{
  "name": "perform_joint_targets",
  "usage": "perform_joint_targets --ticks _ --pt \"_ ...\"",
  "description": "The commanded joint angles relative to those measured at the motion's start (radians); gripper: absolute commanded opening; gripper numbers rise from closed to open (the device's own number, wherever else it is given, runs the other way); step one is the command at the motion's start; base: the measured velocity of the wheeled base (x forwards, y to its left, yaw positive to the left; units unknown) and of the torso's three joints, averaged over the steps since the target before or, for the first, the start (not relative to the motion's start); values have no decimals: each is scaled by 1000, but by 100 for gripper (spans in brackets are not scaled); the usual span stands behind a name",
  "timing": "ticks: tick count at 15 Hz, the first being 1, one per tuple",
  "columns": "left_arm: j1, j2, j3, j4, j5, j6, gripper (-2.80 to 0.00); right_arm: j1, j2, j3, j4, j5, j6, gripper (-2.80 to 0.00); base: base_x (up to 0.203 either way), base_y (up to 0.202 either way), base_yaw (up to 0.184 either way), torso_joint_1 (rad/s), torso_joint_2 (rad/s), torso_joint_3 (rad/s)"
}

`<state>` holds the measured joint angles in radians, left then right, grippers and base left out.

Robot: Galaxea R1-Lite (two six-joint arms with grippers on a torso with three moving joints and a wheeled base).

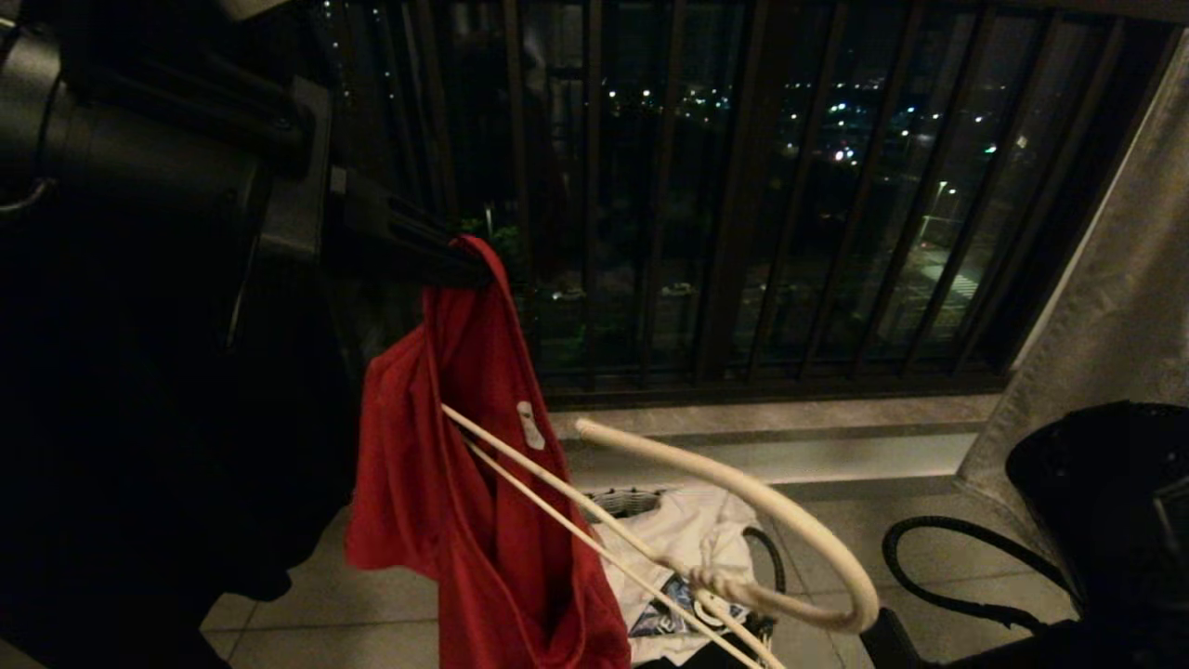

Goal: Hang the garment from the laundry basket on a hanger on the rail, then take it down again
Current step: Hang the clothes on the clothes rack

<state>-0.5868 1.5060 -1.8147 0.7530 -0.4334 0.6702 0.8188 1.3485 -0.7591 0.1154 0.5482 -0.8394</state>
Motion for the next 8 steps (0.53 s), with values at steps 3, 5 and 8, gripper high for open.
perform_joint_targets --ticks 3,5,8 --pt "2 96 -84 3 -8 7 -280 -27 26 -16 -7 38 -6 -280 0 0 0 0 0 0" --pt "-4 118 -107 3 -8 9 -280 -26 26 -17 -12 39 -6 -280 0 0 0 0 0 0" --pt "-38 123 -115 3 -7 9 -280 -26 38 -32 -13 45 -6 -280 0 0 0 0 0 0"
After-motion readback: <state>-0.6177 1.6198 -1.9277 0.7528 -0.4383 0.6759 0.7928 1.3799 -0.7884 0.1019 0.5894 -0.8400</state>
